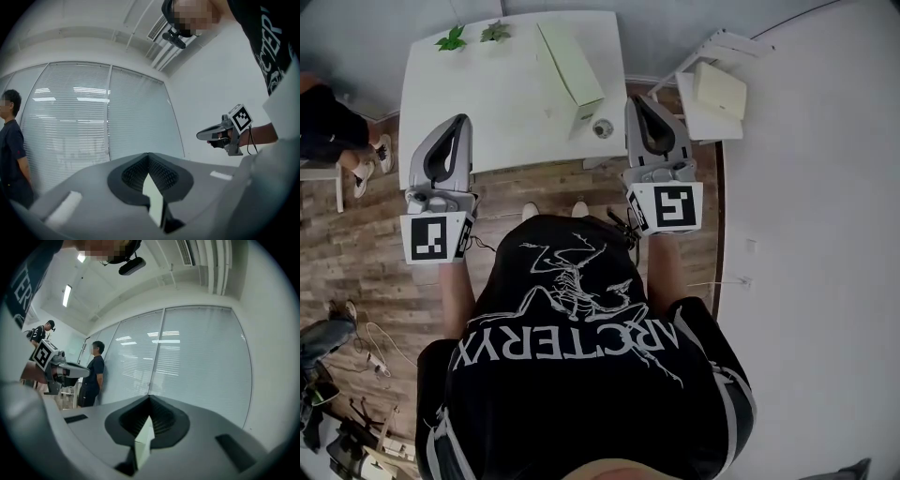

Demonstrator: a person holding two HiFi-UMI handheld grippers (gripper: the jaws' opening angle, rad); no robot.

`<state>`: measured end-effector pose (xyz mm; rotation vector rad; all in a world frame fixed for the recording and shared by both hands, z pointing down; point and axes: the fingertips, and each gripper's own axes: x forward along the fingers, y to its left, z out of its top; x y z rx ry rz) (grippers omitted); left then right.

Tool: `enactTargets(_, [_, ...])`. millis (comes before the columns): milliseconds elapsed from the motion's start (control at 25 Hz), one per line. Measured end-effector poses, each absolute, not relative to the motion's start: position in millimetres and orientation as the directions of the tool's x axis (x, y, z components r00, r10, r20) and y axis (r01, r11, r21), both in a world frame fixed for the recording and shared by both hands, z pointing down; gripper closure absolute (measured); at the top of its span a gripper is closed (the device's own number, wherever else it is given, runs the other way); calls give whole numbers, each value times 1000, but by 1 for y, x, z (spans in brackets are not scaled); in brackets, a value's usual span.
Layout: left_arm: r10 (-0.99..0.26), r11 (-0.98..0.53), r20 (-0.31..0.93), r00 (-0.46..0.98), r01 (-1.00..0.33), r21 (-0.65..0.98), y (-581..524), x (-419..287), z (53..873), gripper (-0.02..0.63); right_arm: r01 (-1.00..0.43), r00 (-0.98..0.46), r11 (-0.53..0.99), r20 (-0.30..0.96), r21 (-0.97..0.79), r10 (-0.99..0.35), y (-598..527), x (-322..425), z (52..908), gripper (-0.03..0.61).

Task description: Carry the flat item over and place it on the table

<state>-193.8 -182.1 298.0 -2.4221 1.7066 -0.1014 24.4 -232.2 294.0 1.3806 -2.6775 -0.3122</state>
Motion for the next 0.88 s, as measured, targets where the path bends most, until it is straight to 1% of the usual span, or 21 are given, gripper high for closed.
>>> enactTargets(880, [-941, -324, -33, 336, -927, -186, -181, -191, 303, 603, -785, -589, 577, 19, 224, -808, -232, 27, 301, 566])
